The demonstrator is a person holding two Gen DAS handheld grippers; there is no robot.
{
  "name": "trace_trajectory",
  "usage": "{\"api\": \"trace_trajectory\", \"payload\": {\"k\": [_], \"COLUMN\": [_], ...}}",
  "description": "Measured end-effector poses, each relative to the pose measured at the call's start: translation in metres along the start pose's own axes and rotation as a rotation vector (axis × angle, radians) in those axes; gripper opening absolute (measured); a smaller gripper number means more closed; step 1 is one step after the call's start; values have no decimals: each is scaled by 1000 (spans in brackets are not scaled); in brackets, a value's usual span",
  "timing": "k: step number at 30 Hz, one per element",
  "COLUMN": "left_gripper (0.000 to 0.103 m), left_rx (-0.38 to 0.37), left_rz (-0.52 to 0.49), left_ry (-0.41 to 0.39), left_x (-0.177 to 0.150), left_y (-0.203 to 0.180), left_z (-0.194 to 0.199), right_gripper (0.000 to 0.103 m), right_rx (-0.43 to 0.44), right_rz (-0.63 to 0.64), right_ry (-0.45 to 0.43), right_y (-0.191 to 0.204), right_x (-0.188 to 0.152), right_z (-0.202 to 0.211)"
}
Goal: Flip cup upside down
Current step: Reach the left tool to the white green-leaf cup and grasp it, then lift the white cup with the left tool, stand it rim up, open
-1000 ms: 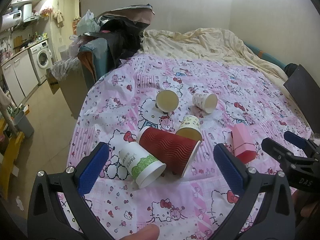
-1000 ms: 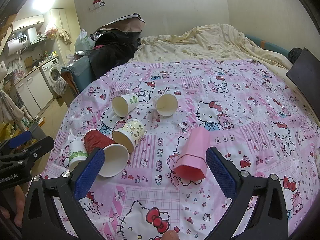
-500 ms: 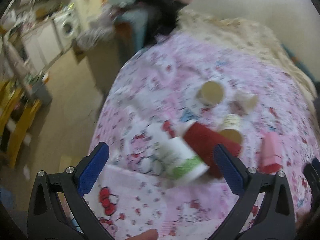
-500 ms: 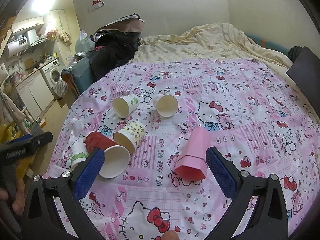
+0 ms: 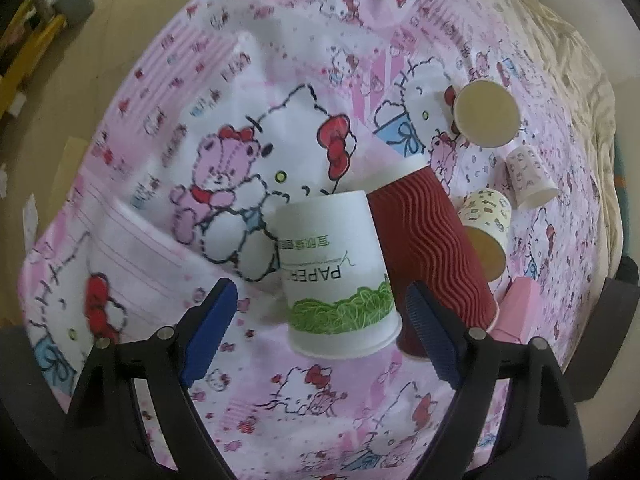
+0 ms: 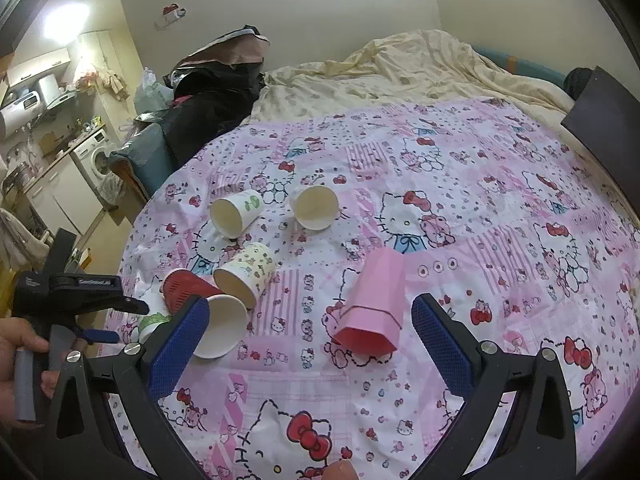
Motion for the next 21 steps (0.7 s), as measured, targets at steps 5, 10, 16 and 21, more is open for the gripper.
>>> {"api": "trace_trajectory", "payload": {"k": [5, 10, 16, 21], "left_gripper": [64, 52, 50, 50], "left_rx": [-52, -68, -73, -60], "left_rz": [69, 18, -65, -234], "left_ry": [50, 46, 53, 112], "left_x": [2, 0, -11, -55], "left_y": [3, -2, 0, -1], "left_z": [-15, -2, 17, 32], "right_gripper": [103, 103, 103, 103], "right_rx": [2, -6, -3, -10], "right_rz": [-23, -19, -14, -21], "right_ry": [13, 12, 12, 4], "right_y": [-7, -7, -3, -6], "right_x": [-5, -3, -3, -2], "right_z": [1, 2, 3, 7]}}
Point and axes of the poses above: each gripper's, at about its wrist camera, not at the fingertips, and z roughly against the way its jaws point, y to its left, x to its top, the point moved 5 cm from there along -z, roughly the way its jaws point, and after that the axes turned 13 degrees about z, right-handed, at the moved point
